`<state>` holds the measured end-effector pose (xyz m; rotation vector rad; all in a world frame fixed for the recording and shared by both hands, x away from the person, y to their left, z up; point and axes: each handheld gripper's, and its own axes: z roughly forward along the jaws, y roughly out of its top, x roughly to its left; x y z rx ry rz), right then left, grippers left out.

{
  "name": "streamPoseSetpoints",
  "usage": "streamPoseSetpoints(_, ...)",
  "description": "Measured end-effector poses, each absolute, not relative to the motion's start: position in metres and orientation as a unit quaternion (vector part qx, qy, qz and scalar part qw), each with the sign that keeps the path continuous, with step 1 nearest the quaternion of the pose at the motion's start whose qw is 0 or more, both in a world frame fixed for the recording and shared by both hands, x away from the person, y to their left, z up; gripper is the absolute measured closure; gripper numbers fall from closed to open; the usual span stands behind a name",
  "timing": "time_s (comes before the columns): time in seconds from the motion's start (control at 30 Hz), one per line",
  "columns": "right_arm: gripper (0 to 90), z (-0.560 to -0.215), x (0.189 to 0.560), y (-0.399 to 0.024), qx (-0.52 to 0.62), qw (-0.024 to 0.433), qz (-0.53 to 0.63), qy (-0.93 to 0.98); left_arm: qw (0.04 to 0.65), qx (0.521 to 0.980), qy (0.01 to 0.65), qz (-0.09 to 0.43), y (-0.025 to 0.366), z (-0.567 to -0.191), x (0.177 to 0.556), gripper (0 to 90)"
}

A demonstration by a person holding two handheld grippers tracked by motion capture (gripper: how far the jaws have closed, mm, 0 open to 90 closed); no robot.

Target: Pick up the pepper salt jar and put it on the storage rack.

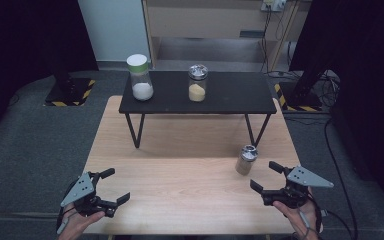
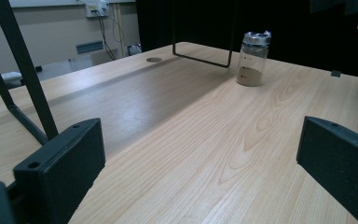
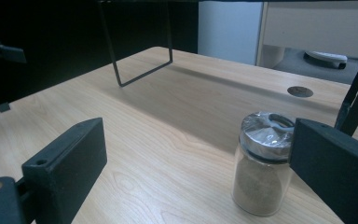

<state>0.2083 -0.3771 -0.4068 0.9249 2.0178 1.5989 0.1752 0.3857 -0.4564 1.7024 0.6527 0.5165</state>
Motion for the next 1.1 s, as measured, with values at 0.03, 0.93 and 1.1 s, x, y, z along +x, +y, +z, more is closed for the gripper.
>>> streamPoseSetpoints(0.03, 4.9, -0.406, 0.208, -0.378, 0.332, 0.203, 0.572, 0.722, 0.583, 0.730, 0.280, 0.221, 0.385, -0.456, 0.175, 0.0)
streamPoseSetpoints(0.93, 3.8, -0.375, 0.237, -0.379, 0.360, 0.216, 0.536, 0.733, 0.583, 0.729, 0.282, 0.221, 0.386, -0.456, 0.175, 0.0)
streamPoseSetpoints(1.1, 3.7, -0.370, 0.249, -0.375, 0.362, 0.217, 0.524, 0.740, 0.583, 0.730, 0.281, 0.222, 0.386, -0.456, 0.175, 0.0)
